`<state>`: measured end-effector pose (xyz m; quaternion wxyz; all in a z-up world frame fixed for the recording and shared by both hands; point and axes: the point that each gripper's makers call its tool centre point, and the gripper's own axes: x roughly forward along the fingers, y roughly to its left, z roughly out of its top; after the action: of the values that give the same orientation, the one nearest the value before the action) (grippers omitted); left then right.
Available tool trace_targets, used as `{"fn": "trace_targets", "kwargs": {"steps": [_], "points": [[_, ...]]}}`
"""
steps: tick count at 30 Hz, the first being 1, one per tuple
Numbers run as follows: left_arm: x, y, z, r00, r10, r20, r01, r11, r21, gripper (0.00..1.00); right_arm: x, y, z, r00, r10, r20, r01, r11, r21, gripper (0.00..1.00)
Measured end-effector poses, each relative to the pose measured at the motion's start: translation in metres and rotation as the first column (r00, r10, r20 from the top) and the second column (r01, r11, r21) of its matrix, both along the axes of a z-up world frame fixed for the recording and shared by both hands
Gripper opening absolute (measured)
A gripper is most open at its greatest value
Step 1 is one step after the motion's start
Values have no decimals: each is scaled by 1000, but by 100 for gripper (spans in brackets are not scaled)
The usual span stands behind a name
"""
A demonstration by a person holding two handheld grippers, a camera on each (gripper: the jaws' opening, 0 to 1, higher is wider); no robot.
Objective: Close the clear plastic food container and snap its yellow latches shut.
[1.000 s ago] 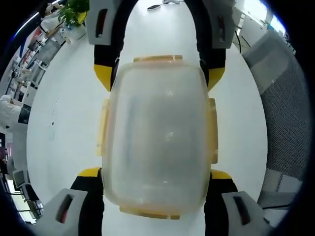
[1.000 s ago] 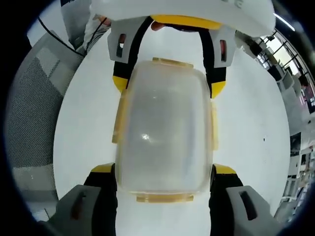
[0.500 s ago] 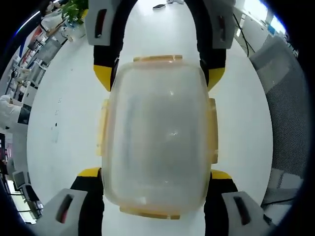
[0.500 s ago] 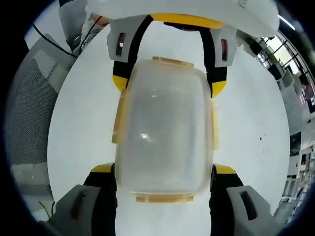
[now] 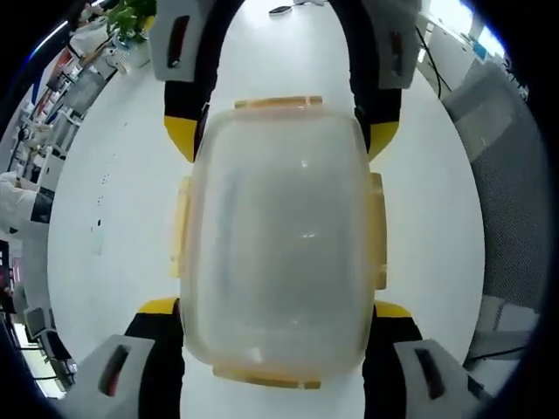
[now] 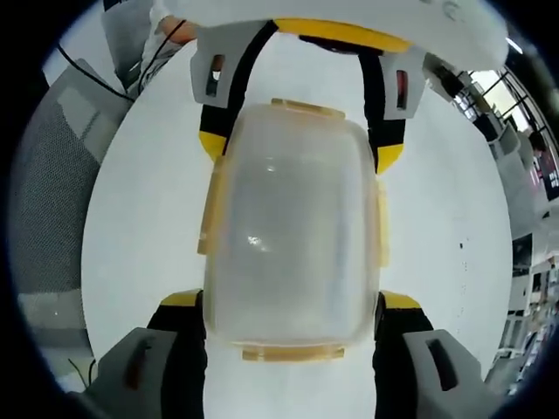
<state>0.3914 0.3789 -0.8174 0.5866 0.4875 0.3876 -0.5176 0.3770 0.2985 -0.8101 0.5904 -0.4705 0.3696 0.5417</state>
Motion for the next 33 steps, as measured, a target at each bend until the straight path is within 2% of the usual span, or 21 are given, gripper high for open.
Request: {"fn": "trace_targets", "kwargs": {"steps": [2, 4, 7, 9, 13, 15, 16, 18, 19, 20, 21, 22, 23, 24, 25, 26, 27, 28, 29, 31, 33], "points": [[-1, 1, 0, 1000, -11, 4, 11, 1000, -3, 83, 0, 0, -1, 1000, 6, 6, -7, 1000, 3, 77], [-2, 4, 0, 997, -77, 20, 77, 997, 3, 84, -1, -2, 0, 999, 31, 14, -31, 999, 5, 77], [-6, 8, -2, 999, -38, 3, 38, 999, -15, 91, -1, -7, 1, 998, 54, 21, -54, 998, 12, 77], [-5, 6, 0, 1000, -19, 14, 19, 998, -64, 92, -1, -4, 2, 1000, -21, -1, 21, 995, 96, 82], [1, 7, 9, 997, 59, 58, -48, 984, -172, 94, 7, -6, 11, 987, -157, 21, 147, 958, 246, 86], [-2, 6, 13, 990, 136, 42, -119, 954, -275, 95, 9, -8, 14, 977, -211, 28, 193, 933, 305, 91], [-2, 8, 14, 981, 190, 30, -170, 928, -331, 95, 9, -8, 17, 966, -258, 13, 236, 902, 361, 93], [-4, 11, 14, 968, 252, 20, -223, 890, -398, 94, 6, -11, 18, 946, -323, -27, 305, 857, 416, 95], [-6, 15, 14, 956, 292, 20, -254, 862, -439, 93, 2, -12, 18, 925, -372, -72, 362, 812, 458, 97], [-8, 18, 13, 946, 323, 17, -278, 839, -467, 93, -1, -12, 18, 914, -395, -95, 388, 780, 491, 100], [-12, 21, 11, 928, 372, -7, -324, 799, -506, 93, -4, -16, 17, 893, -434, -117, 429, 746, 509, 100], [-14, 24, 11, 916, 401, -12, -345, 772, -533, 93, -5, -18, 17, 874, -467, -132, 460, 713, 529, 100], [-18, 24, 12, 896, 442, -41, -383, 722, -576, 94, -10, -19, 16, 855, -495, -155, 491, 675, 551, 100], [-21, 25, 11, 880, 470, -74, -416, 685, -598, 96, -12, -19, 15, 841, -514, -165, 508, 649, 567, 100], [-25, 21, 12, 856, 498, -138, -460, 613, -642, 98, -16, -18, 13, 827, -531, -182, 527, 621, 580, 100], [-28, 19, 13, 840, 514, -175, -486, 568, -664, 98, -19, -17, 9, 819, -542, -186, 538, 615, 576, 100], [-28, 20, 12, 825, 532, -188, -502, 539, -676, 98, -21, -17, 5, 815, -549, -185, 544, 615, 571, 100], [-28, 26, 7, 813, 560, -161, -510, 550, -662, 98, -26, -13, 0, 814, -550, -186, 548, 621, 561, 100], [-30, 27, 3, 814, 560, -156, -510, 559, -653, 97, -29, -11, -3, 809, -555, -194, 558, 618, 553, 100], [-35, 24, -2, 812, 557, -173, -522, 562, -642, 97, -36, -7, -7, 807, -557, -196, 560, 617, 552, 100], [-39, 25, -5, 810, 560, -173, -530, 573, -625, 95, -39, -6, -6, 797, -568, -205, 572, 601, 559, 98]]}}
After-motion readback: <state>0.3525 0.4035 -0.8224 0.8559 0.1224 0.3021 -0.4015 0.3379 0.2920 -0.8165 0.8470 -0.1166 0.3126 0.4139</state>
